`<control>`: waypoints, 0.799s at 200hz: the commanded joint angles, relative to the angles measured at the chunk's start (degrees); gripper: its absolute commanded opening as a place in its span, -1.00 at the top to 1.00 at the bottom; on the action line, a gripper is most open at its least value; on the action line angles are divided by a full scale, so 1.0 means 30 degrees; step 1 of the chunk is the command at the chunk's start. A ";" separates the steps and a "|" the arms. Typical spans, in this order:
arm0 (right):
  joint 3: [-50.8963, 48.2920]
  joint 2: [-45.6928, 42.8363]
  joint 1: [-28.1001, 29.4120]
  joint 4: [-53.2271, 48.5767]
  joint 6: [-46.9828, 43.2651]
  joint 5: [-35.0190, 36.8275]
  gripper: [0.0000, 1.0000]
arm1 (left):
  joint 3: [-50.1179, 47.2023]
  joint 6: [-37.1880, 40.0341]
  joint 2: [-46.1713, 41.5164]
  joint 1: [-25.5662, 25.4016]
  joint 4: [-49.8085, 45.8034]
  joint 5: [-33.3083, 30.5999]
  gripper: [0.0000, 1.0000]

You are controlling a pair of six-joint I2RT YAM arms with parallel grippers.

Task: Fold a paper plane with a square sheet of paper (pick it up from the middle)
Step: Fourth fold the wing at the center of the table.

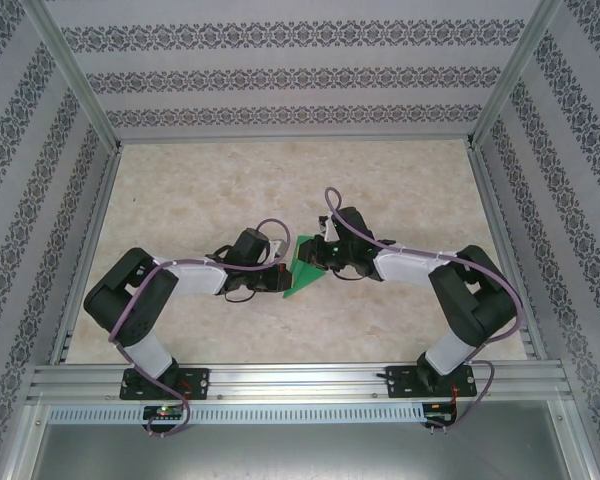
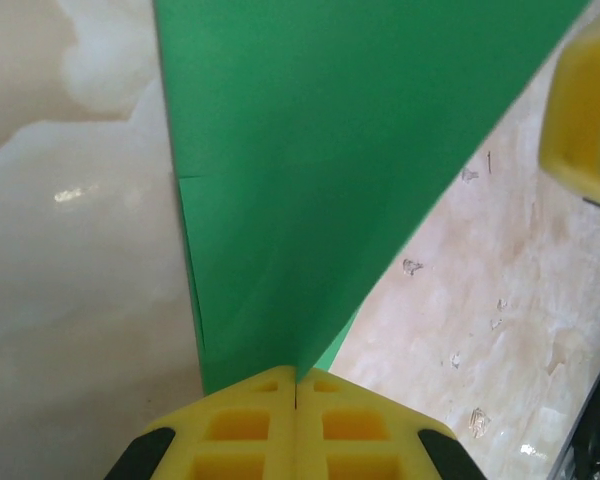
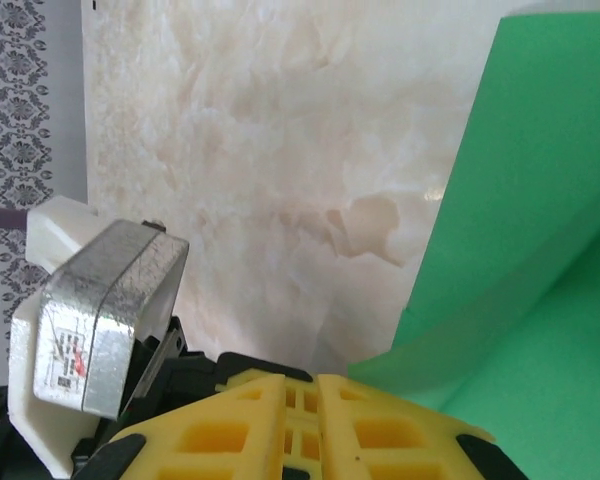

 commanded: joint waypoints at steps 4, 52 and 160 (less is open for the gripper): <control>0.0770 0.0895 0.0122 0.0888 0.0200 -0.0302 0.68 | -0.0241 -0.0642 0.0298 0.0552 0.1559 0.1257 0.96; 0.1432 0.2288 0.0063 0.1487 0.0271 -0.0553 0.69 | -0.0391 -0.0994 0.0489 0.1001 0.2020 0.1495 0.92; 0.1493 0.2991 -0.0292 0.1669 0.0701 -0.0041 0.74 | -0.0006 0.0917 0.0315 0.0830 -0.0055 0.0623 0.40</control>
